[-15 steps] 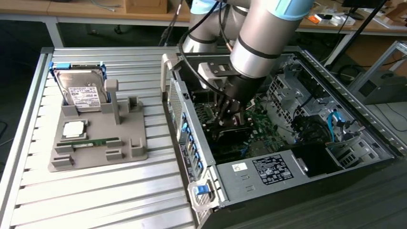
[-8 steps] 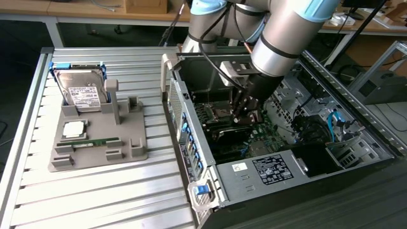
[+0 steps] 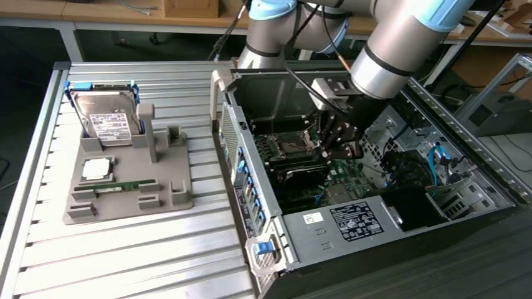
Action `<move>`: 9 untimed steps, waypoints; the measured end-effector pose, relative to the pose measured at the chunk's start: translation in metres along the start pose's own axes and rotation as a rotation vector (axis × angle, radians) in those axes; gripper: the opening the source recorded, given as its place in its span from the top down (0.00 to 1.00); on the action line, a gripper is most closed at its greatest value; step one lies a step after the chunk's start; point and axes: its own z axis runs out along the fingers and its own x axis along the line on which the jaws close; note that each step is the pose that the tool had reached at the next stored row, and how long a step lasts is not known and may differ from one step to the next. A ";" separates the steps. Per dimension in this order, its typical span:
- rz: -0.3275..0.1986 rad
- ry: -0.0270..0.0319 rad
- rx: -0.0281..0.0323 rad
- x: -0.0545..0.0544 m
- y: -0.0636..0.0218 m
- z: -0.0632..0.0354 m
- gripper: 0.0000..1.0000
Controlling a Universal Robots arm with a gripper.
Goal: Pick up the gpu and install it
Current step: 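Press down on the gpu until it lock into place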
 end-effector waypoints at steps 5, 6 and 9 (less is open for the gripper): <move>0.000 -0.0052 -0.0103 0.001 -0.0252 -0.0028 0.90; 0.000 -0.0061 -0.0117 0.001 -0.0298 -0.0033 0.90; 0.000 -0.0070 -0.0134 0.001 -0.0366 -0.0041 0.90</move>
